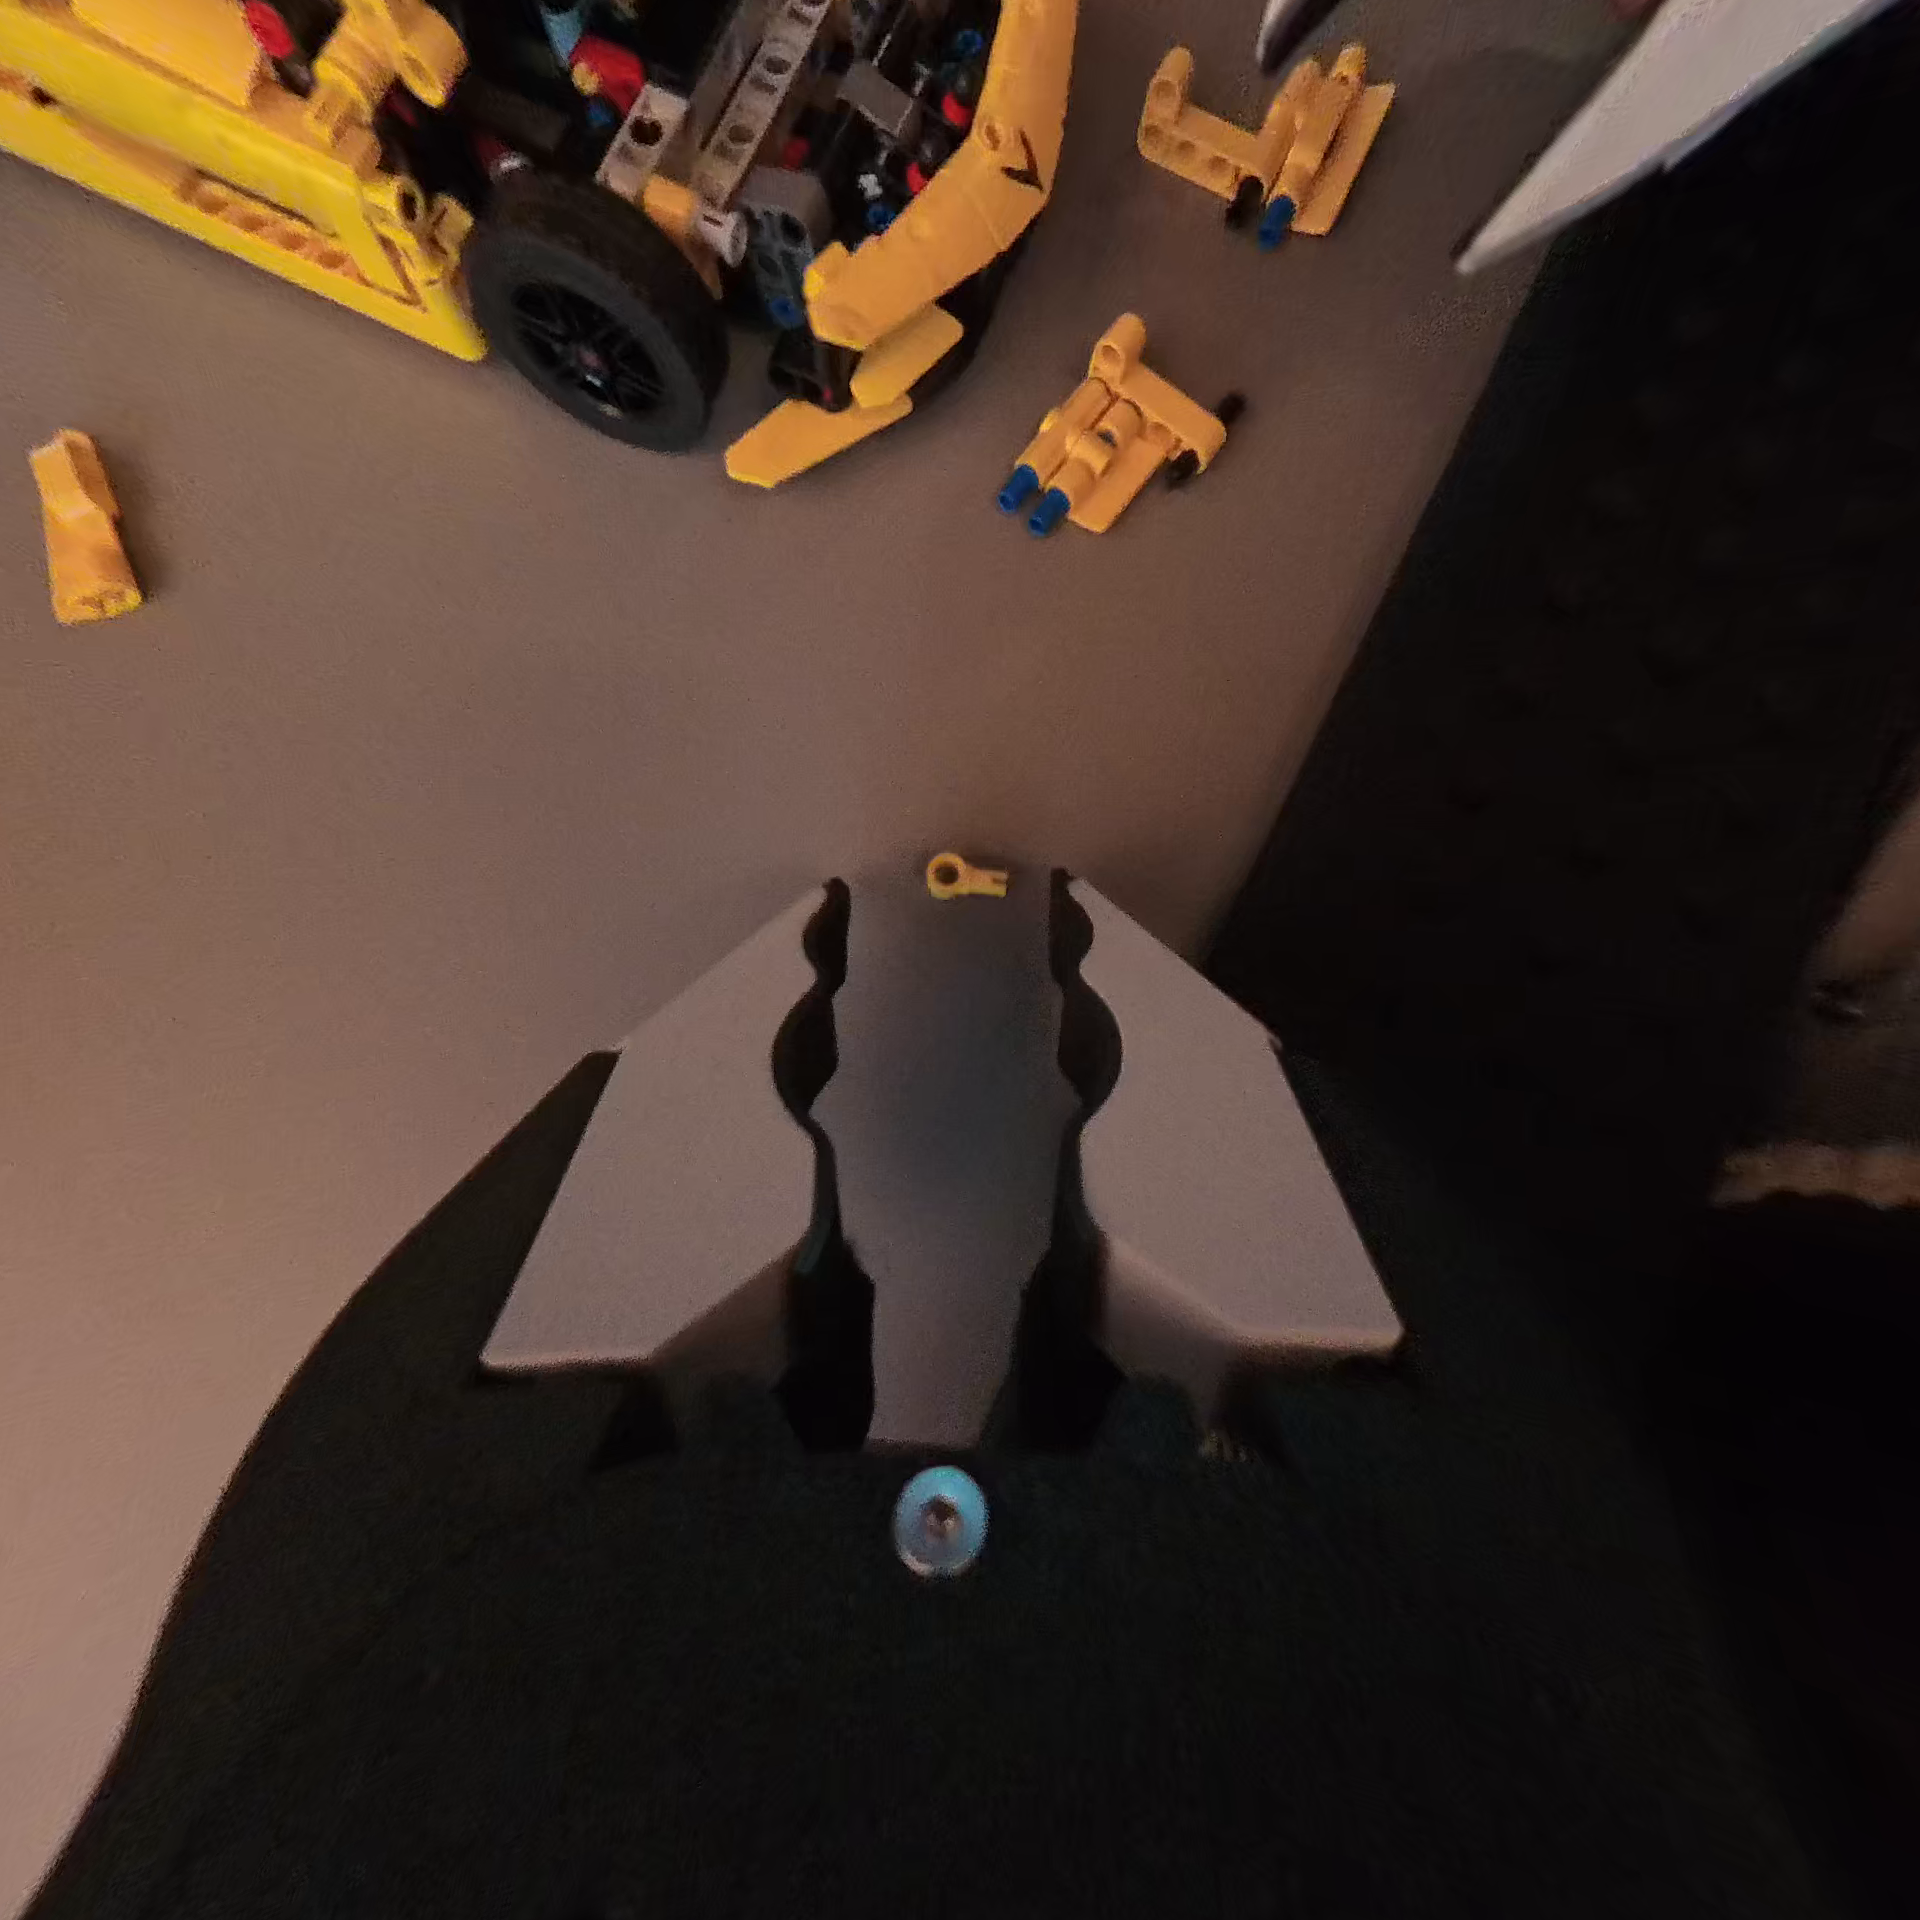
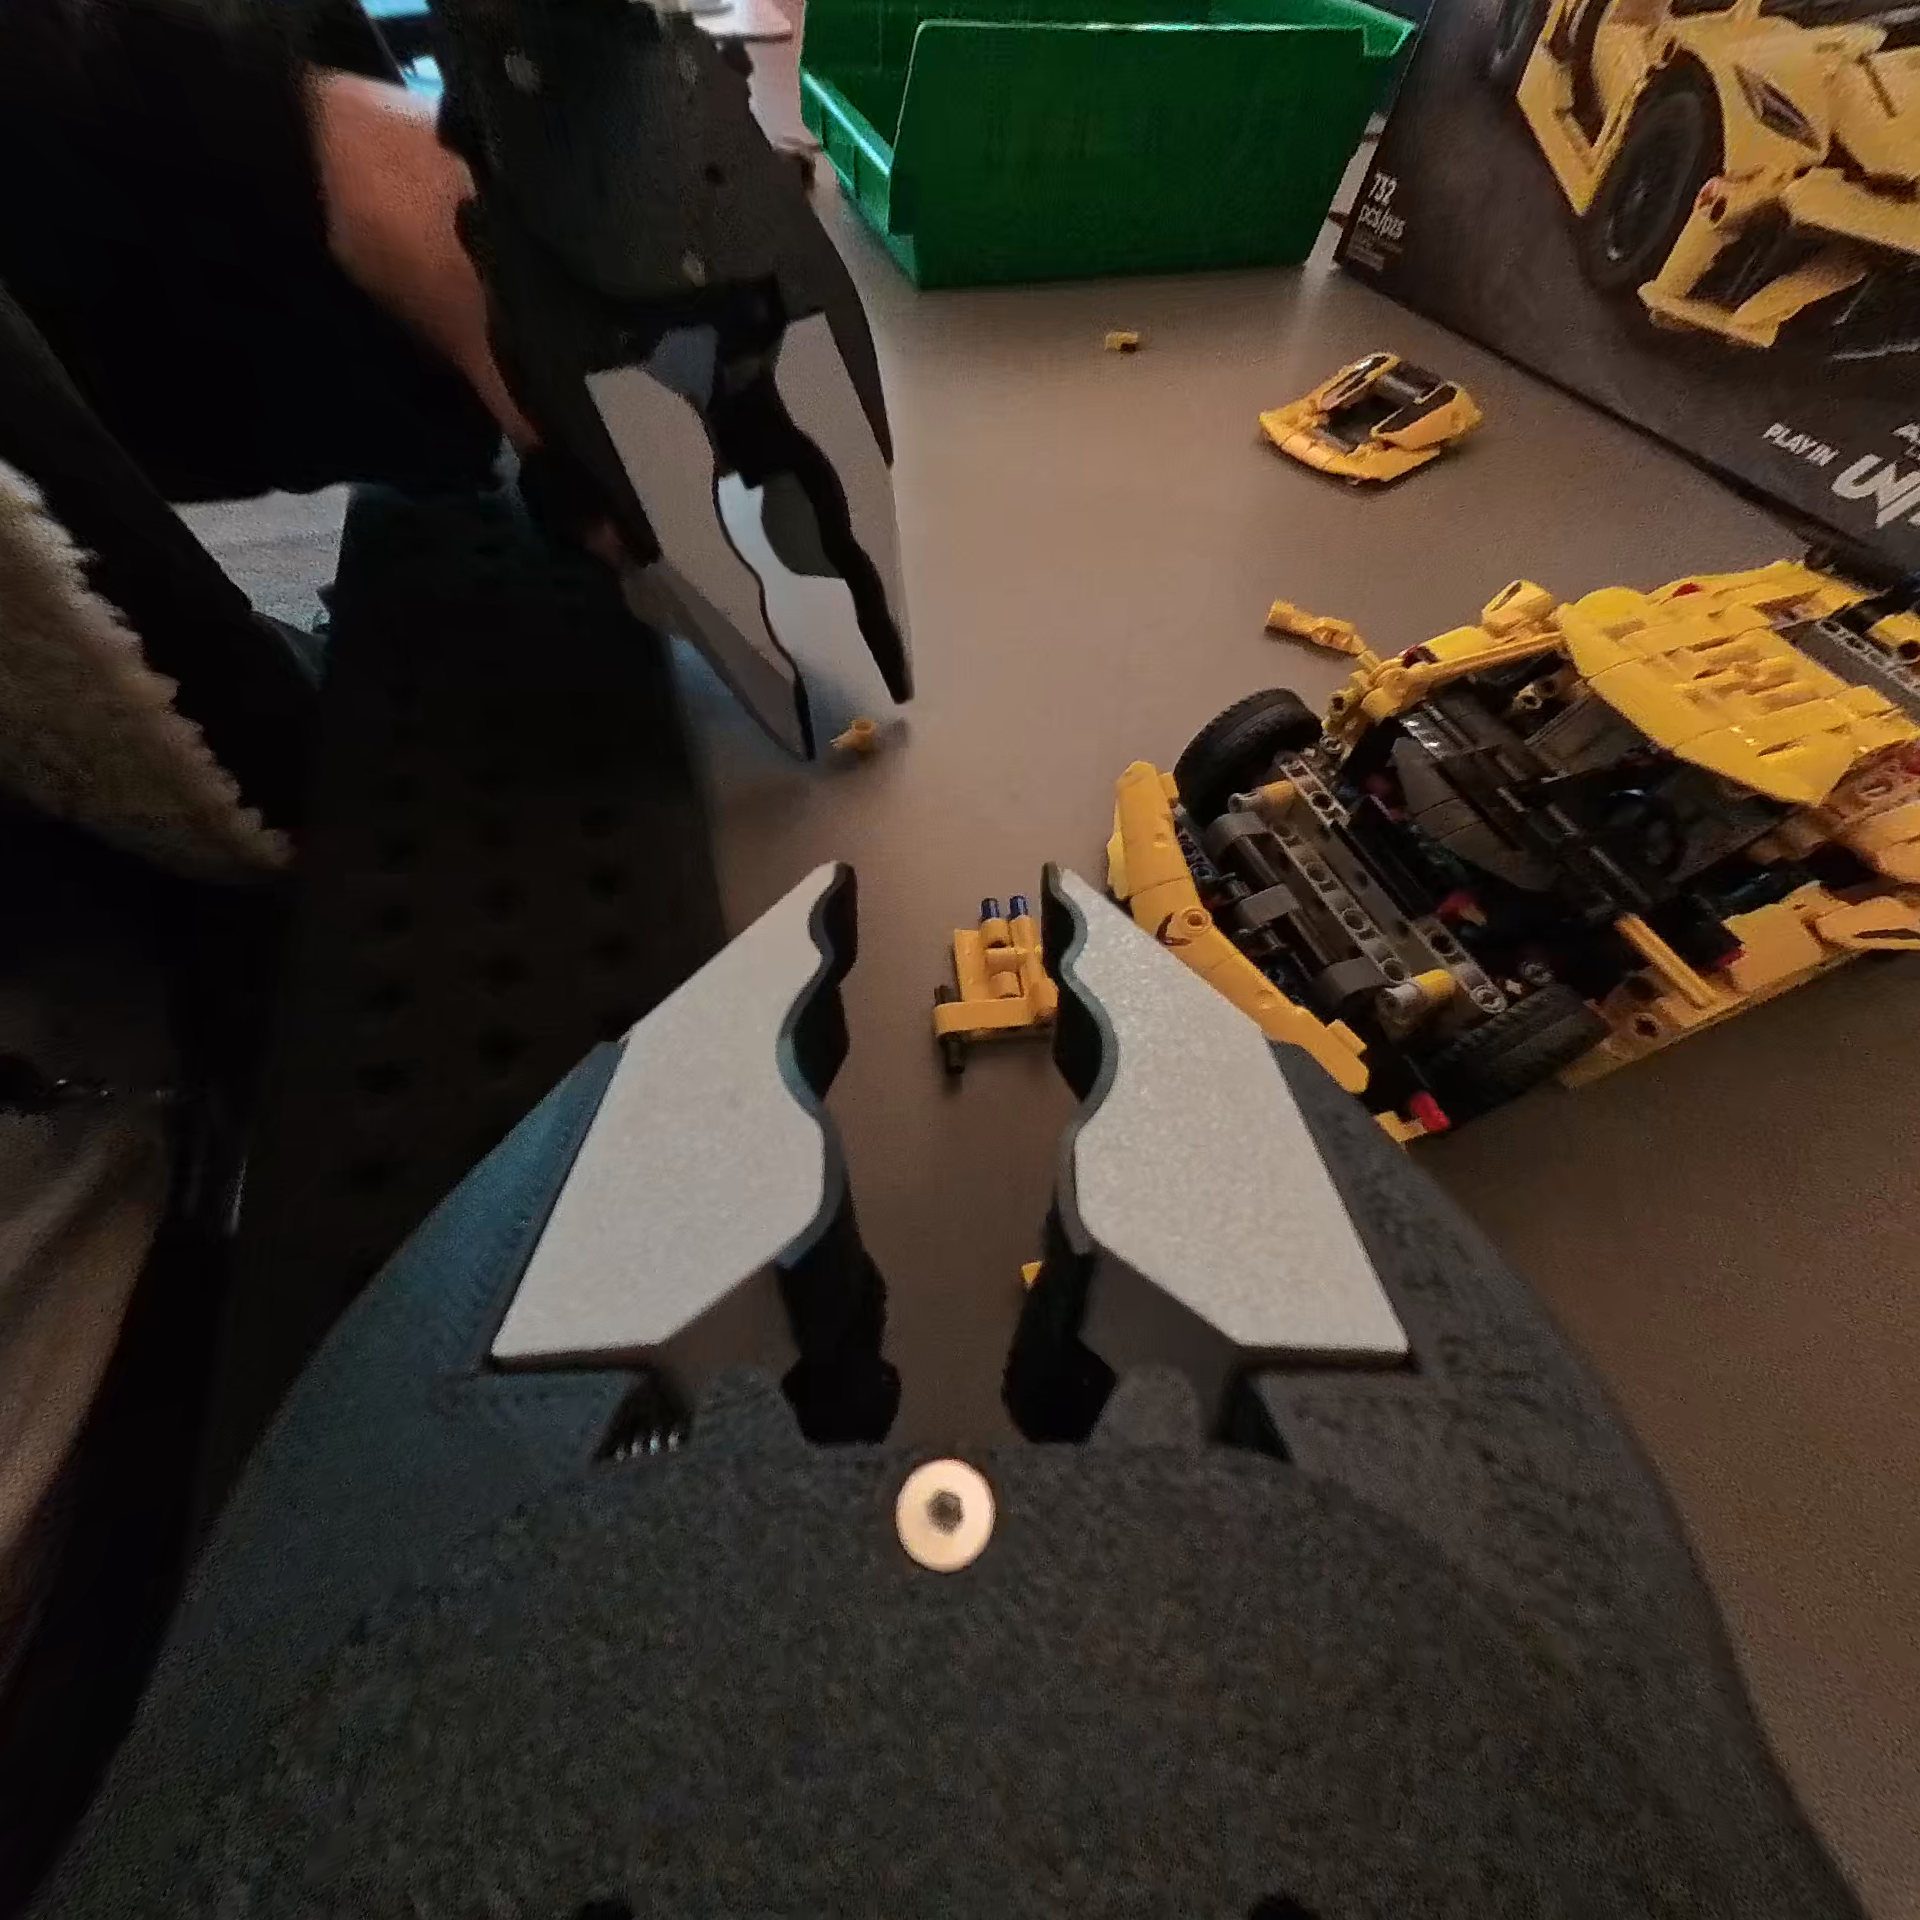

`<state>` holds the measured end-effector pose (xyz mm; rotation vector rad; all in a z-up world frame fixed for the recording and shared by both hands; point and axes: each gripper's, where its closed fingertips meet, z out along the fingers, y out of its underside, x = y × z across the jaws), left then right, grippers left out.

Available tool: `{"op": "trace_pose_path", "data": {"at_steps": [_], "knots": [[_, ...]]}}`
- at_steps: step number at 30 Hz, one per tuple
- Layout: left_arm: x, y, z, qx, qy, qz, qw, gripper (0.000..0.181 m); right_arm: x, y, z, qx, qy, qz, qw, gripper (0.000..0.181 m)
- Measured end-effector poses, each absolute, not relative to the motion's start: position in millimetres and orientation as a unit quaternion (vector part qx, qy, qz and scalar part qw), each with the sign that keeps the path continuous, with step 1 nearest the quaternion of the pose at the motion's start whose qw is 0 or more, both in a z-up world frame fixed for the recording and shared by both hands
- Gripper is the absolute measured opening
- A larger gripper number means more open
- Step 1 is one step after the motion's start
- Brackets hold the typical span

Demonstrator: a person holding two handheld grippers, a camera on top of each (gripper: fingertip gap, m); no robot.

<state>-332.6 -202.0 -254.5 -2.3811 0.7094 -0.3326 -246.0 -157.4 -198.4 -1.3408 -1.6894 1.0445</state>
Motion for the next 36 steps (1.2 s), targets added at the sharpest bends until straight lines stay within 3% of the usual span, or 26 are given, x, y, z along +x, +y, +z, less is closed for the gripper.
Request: {"op": "trace_pose_path", "data": {"at_steps": [4,8,12,14,16,18,20,21,29,33,36], "knots": [[-323.8,-201.3,-258.5,-0.887,0.311,-0.11,0.322,0.015,-245.4,-156.9,-198.6,-0.525,-0.654,0.411,0.358,0.033],[-321.5,-197.1,-250.5,-0.876,0.333,-0.093,0.336,0.015,-245.7,-159.1,-189.1,-0.562,-0.615,0.459,0.308,0.024],[-281.3,-179.2,-193.7,-0.778,0.403,-0.082,0.475,0.015,-253.9,-182.0,-173.8,-0.609,-0.486,0.622,0.08,0.047],[-262.8,-173.5,-168.3,-0.727,0.43,-0.059,0.531,0.015,-255.0,-183.5,-160.7,-0.597,-0.407,0.691,-0.009,0.041],[-249.0,-170.8,-154.6,-0.696,0.447,-0.048,0.56,0.015,-253.1,-181.3,-156.9,-0.589,-0.375,0.715,-0.038,0.03],[-240.3,-169.1,-153.2,-0.69,0.456,-0.046,0.561,0.014,-251.7,-177.9,-159.3,-0.597,-0.372,0.71,-0.029,0.03],[-234.1,-168.7,-156.5,-0.688,0.463,-0.048,0.557,0.015,-247.2,-174.7,-154.1,-0.591,-0.364,0.72,-0.023,0.009],[-230.6,-168.7,-155.6,-0.682,0.463,-0.052,0.563,0.014,-244.5,-175.1,-155.4,-0.59,-0.374,0.715,-0.019,0.006],[-225.5,-157.8,-161.7,-0.714,0.427,-0.08,0.549,0.017,-236.4,-160.8,-164.4,-0.615,-0.361,0.701,-0.001,0.006],[-257.1,-146.7,-160.9,-0.745,0.366,-0.114,0.546,0.023,-214.8,-111.7,-175.9,-0.674,-0.393,0.616,0.11,0.006],[-338.8,-112.0,-198.6,-0.838,0.261,-0.065,0.475,0.028,-154.2,-15.8,-197.0,-0.769,-0.406,0.42,0.261,0.006]]}}
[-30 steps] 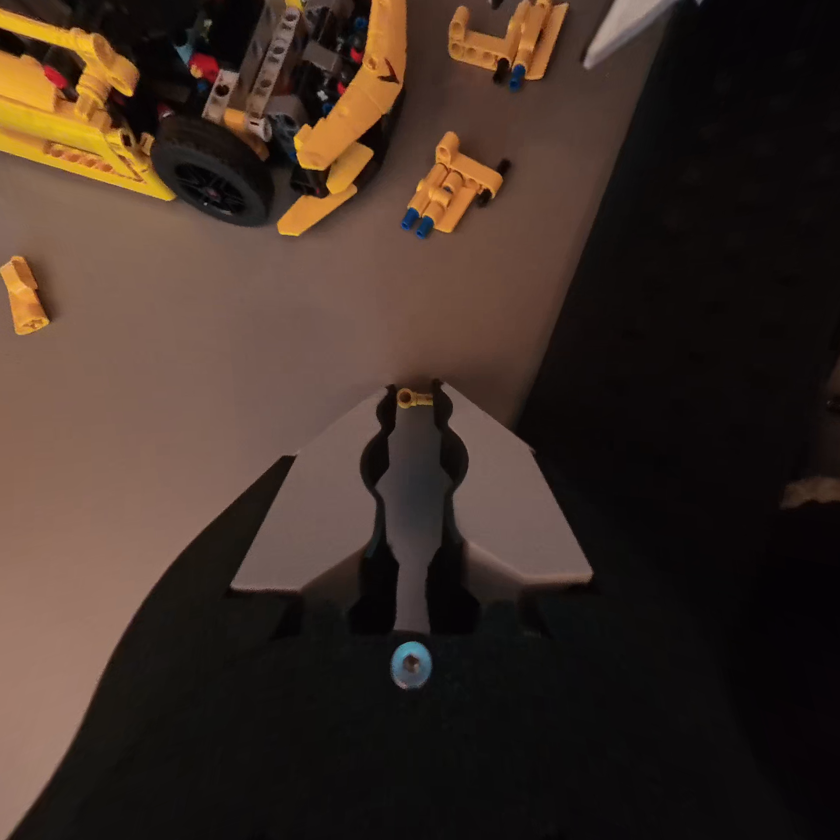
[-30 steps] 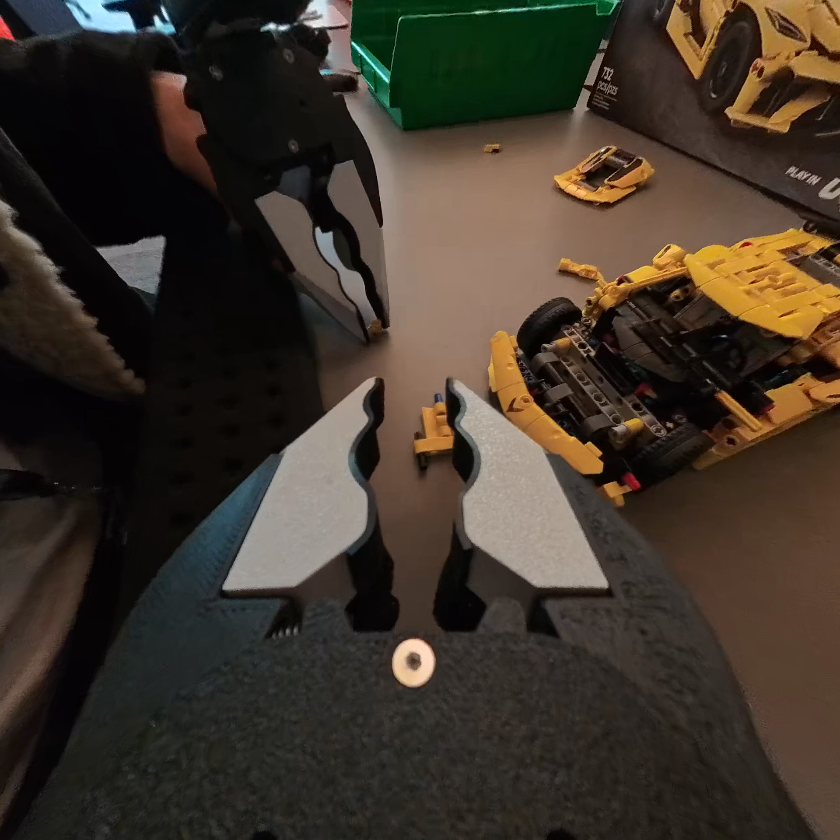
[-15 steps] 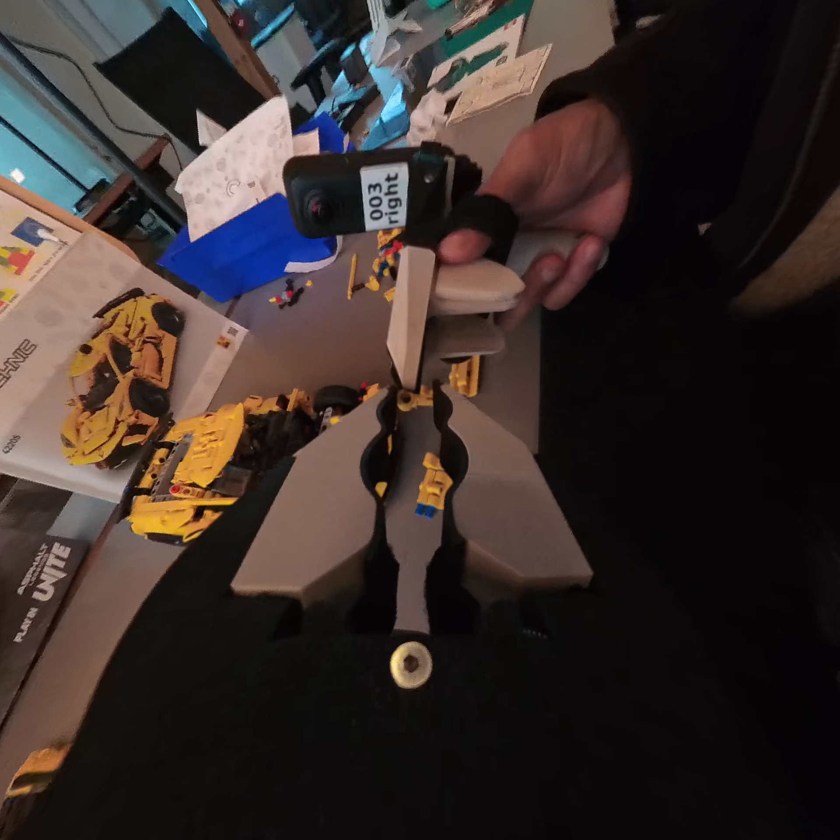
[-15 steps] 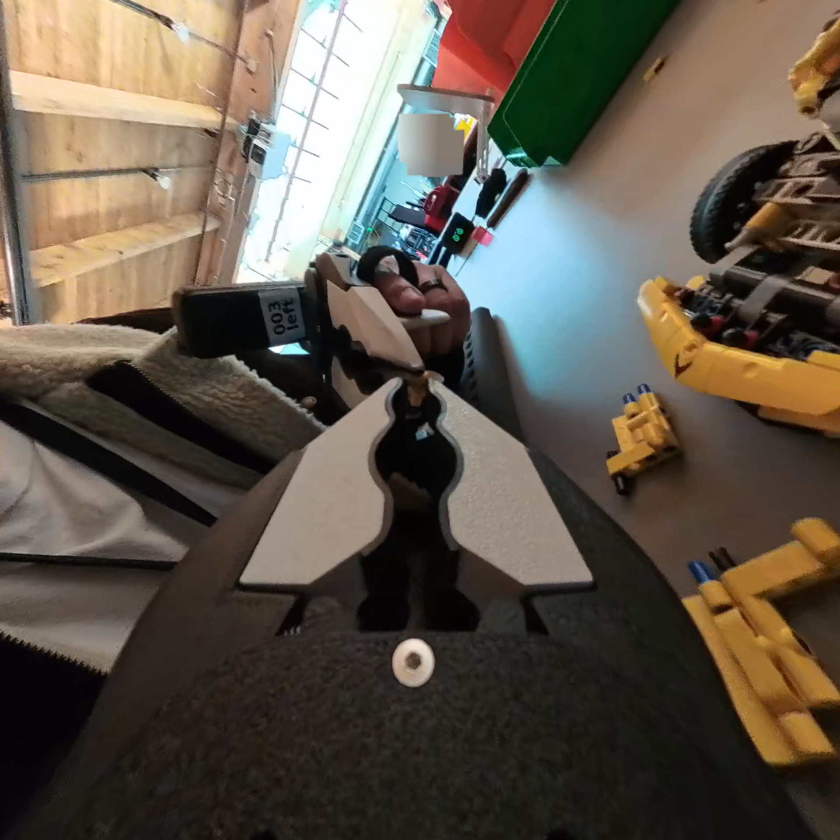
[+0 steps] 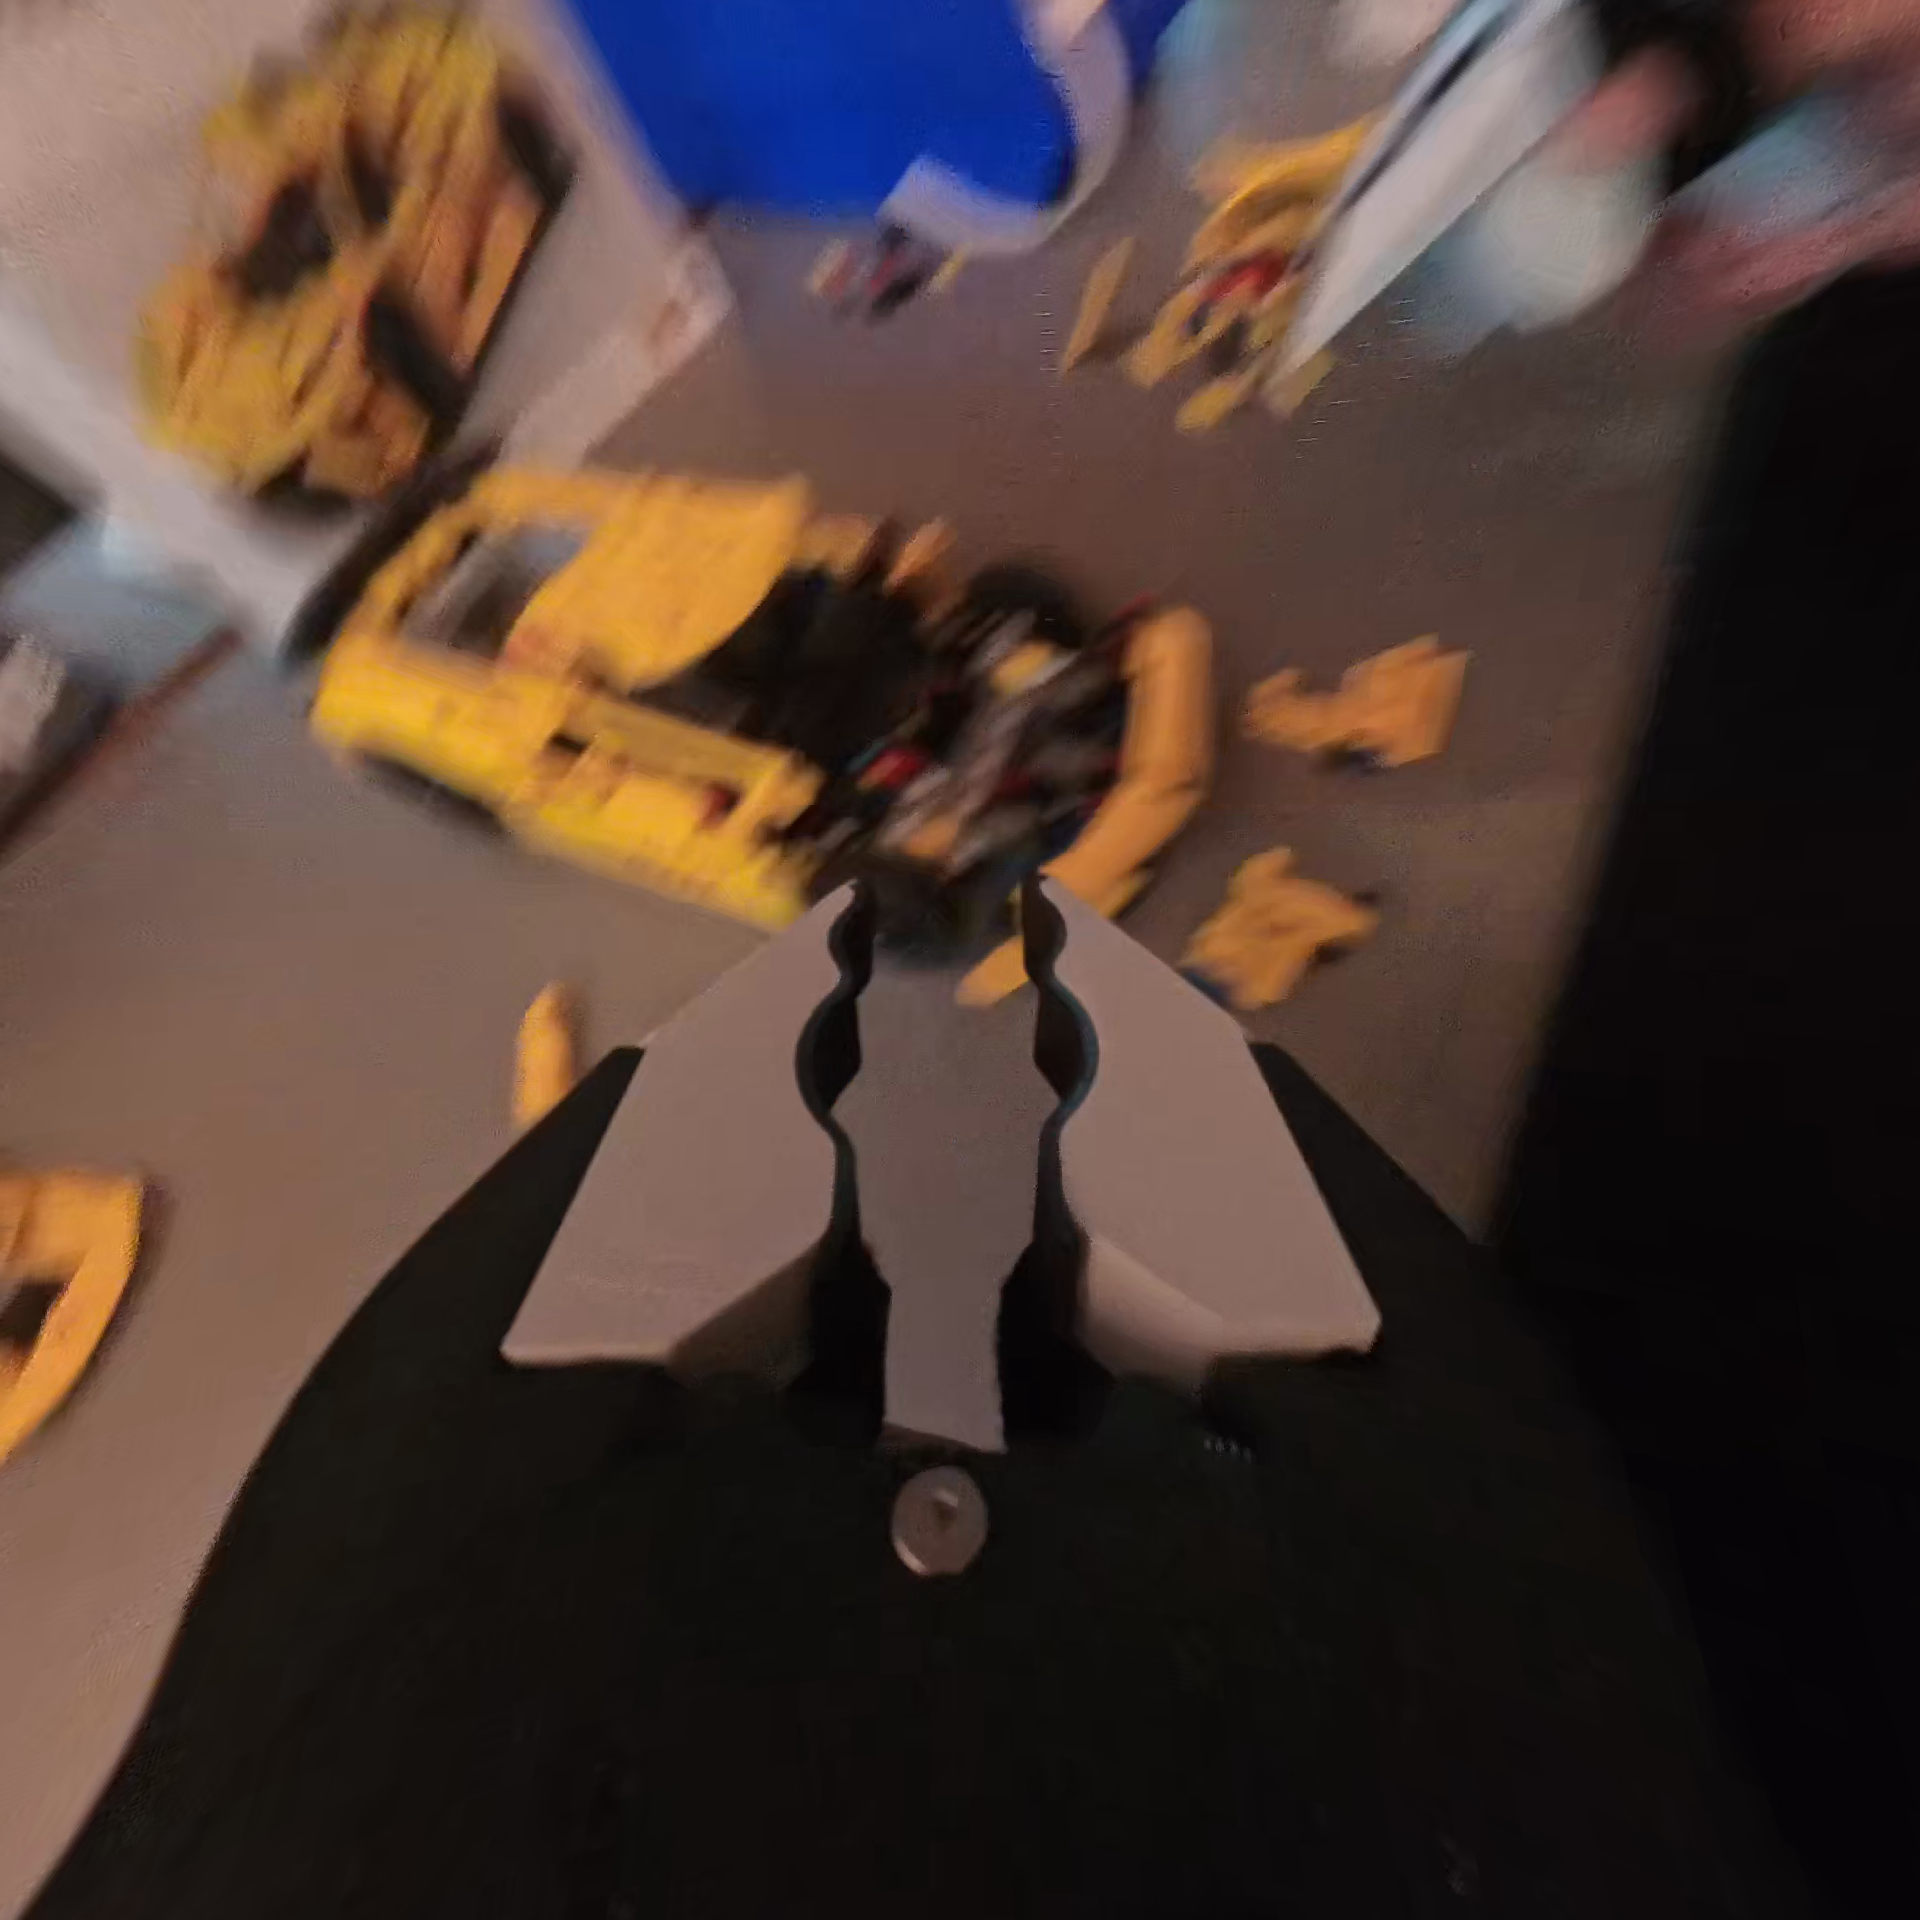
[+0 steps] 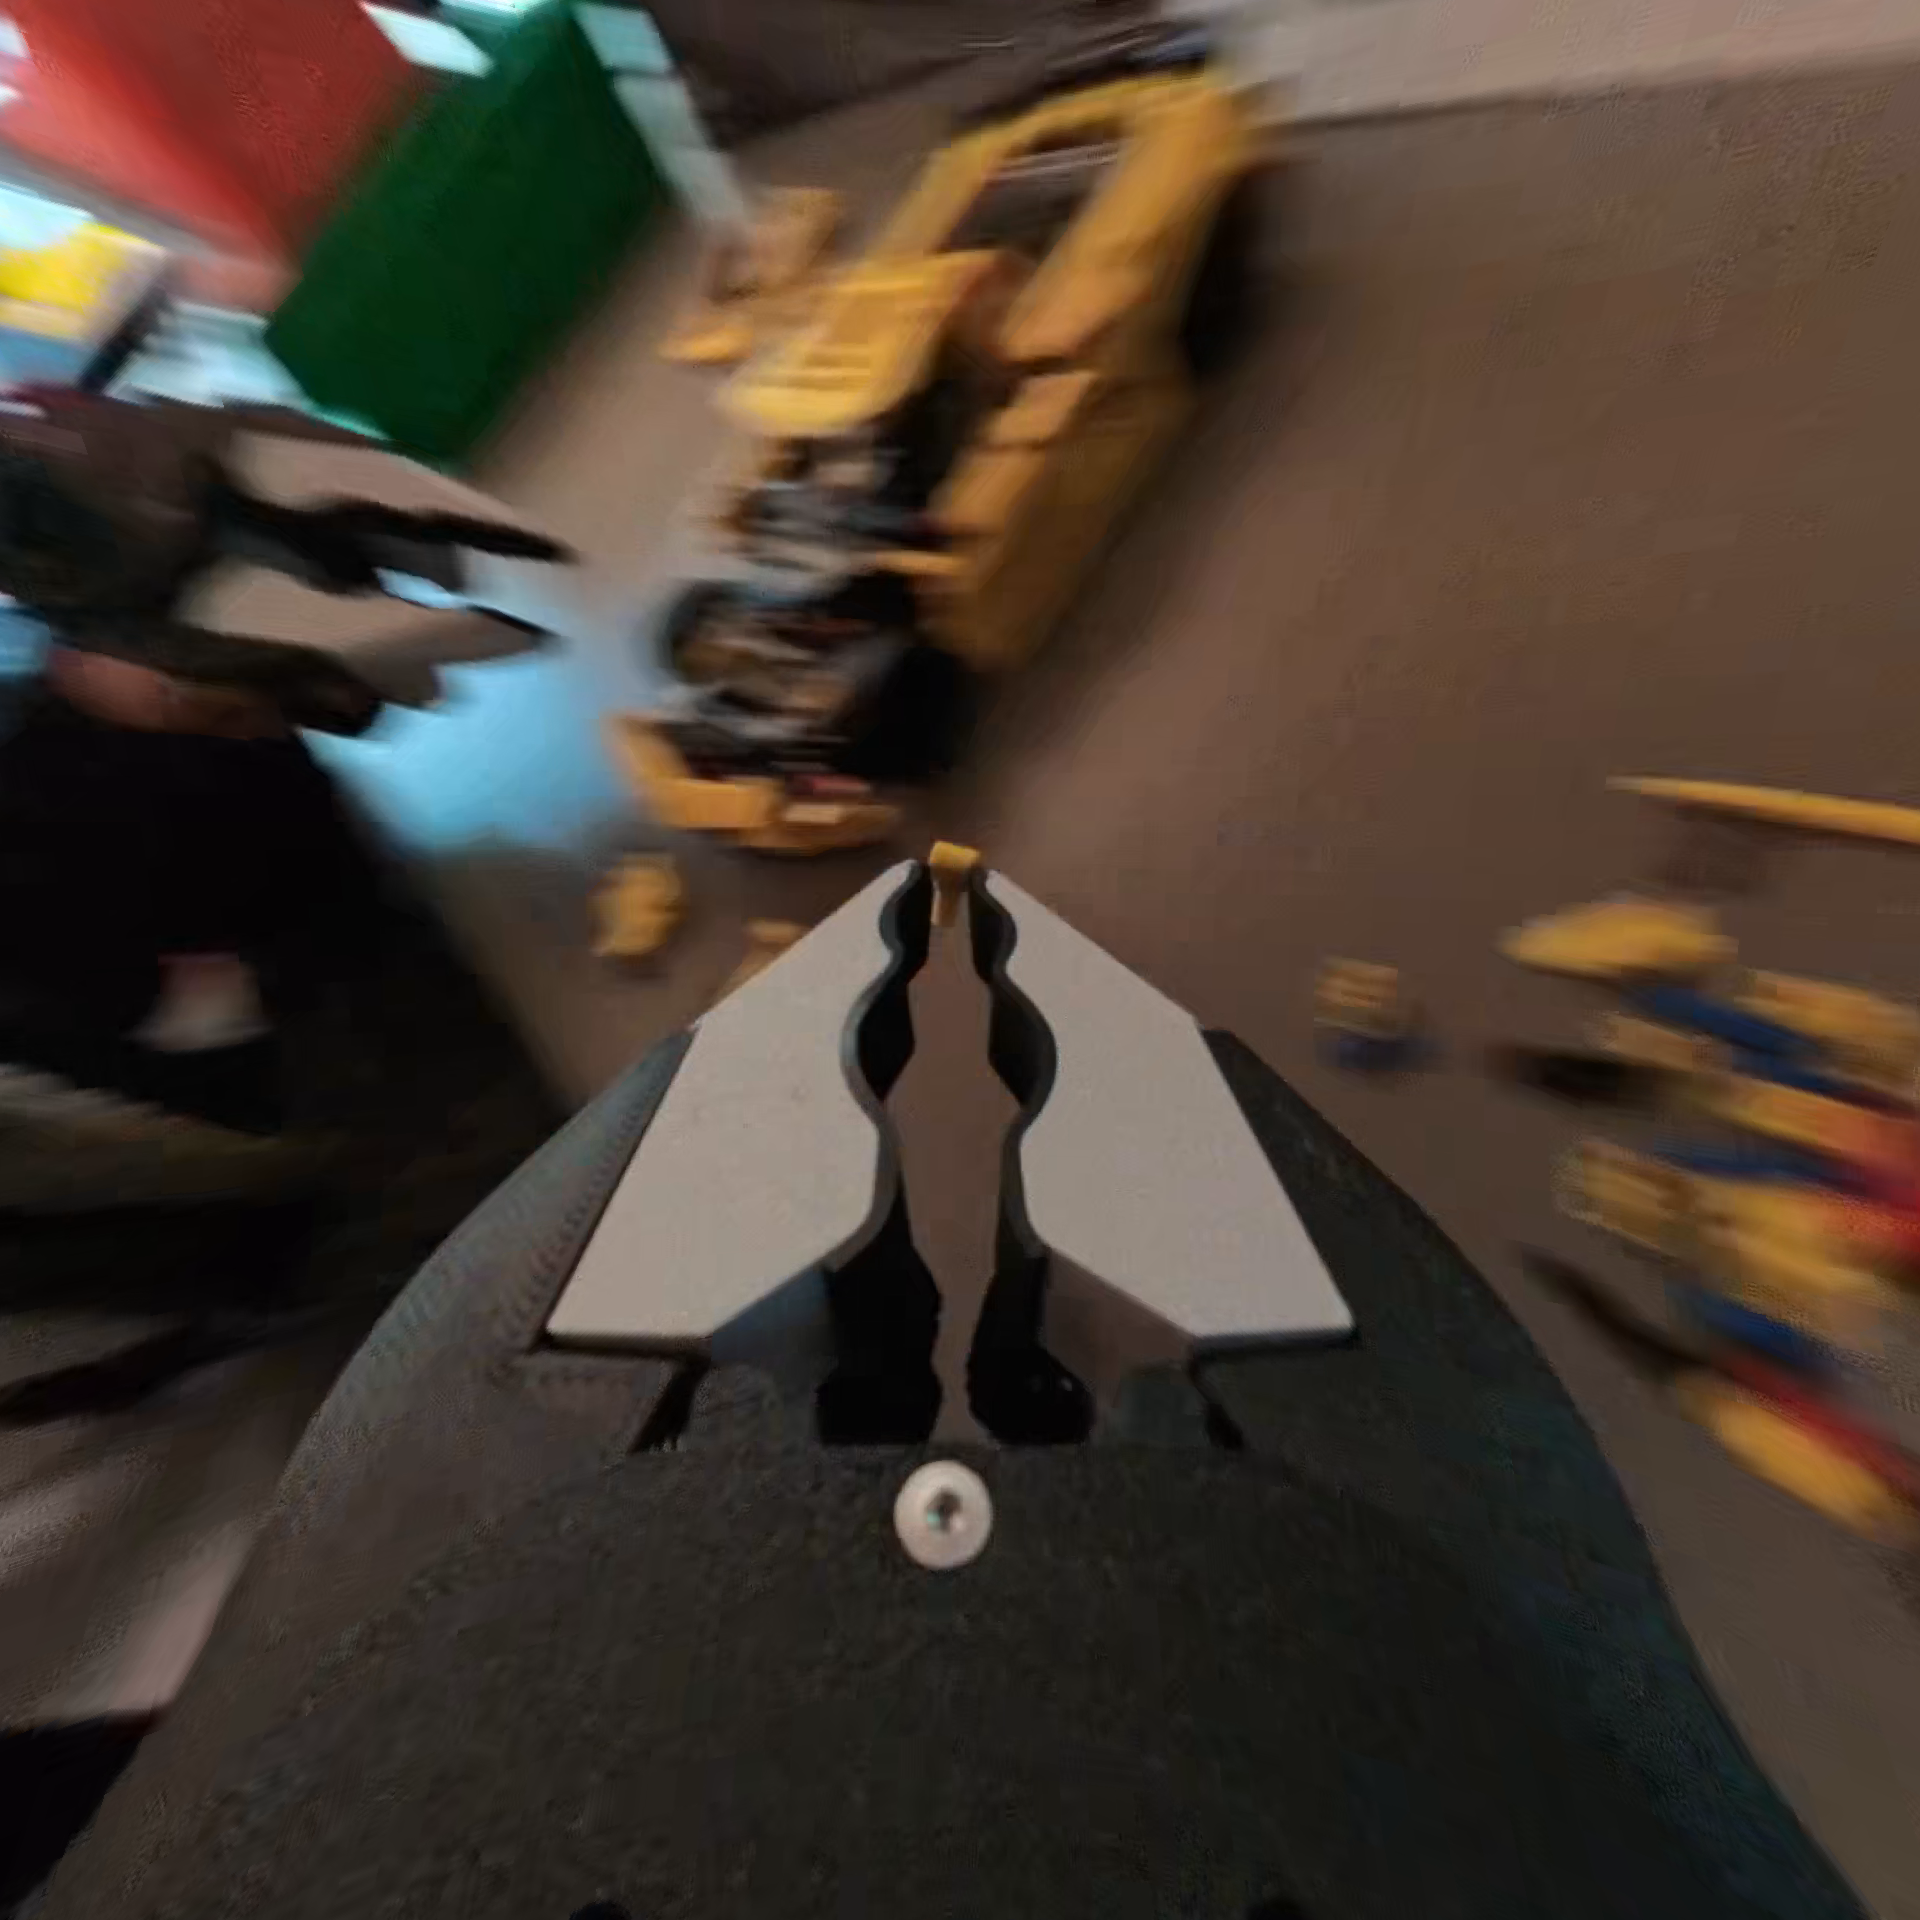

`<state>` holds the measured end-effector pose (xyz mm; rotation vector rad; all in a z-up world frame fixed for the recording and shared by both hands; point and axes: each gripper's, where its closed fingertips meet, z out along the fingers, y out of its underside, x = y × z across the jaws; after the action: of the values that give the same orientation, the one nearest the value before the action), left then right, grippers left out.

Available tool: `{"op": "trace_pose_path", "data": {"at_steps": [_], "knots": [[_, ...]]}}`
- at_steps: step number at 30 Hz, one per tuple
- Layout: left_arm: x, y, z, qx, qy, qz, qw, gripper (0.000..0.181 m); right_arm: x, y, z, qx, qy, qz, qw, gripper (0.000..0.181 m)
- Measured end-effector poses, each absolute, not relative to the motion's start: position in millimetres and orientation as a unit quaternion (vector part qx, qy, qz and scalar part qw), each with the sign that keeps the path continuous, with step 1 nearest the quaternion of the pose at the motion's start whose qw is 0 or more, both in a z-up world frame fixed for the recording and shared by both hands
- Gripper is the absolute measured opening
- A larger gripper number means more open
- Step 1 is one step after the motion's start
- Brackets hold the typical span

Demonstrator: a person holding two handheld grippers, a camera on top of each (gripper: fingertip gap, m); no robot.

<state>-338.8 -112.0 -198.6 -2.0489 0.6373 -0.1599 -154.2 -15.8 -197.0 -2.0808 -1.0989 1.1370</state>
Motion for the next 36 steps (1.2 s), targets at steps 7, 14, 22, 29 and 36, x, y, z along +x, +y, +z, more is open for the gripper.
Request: {"op": "trace_pose_path", "data": {"at_steps": [7,14,22,29,36], "knots": [[-449.2,-60.1,-256.8,-0.918,0.141,-0.011,0.371,0.05,-35.5,93.4,-225.2,-0.848,-0.359,0.197,0.336,0.006],[-448.5,-54.1,-259.6,-0.91,0.134,-0.061,0.388,0.049,-28.6,94.0,-241.7,-0.852,-0.367,0.193,0.319,0.011],[-432.3,-58.1,-259.0,-0.895,0.176,-0.07,0.404,0.014,-35.6,72.8,-201.1,-0.827,-0.345,0.252,0.365,0.014],[-420.7,-63.3,-249.0,-0.878,0.227,-0.023,0.422,0.013,-157.9,-43.7,-163.0,-0.709,-0.375,0.523,0.29,0.018],[-306.4,-103.4,-158.9,-0.704,0.429,0.067,0.562,0.013,-243.3,-105.2,-137.7,-0.634,-0.344,0.672,0.166,0.046]]}}
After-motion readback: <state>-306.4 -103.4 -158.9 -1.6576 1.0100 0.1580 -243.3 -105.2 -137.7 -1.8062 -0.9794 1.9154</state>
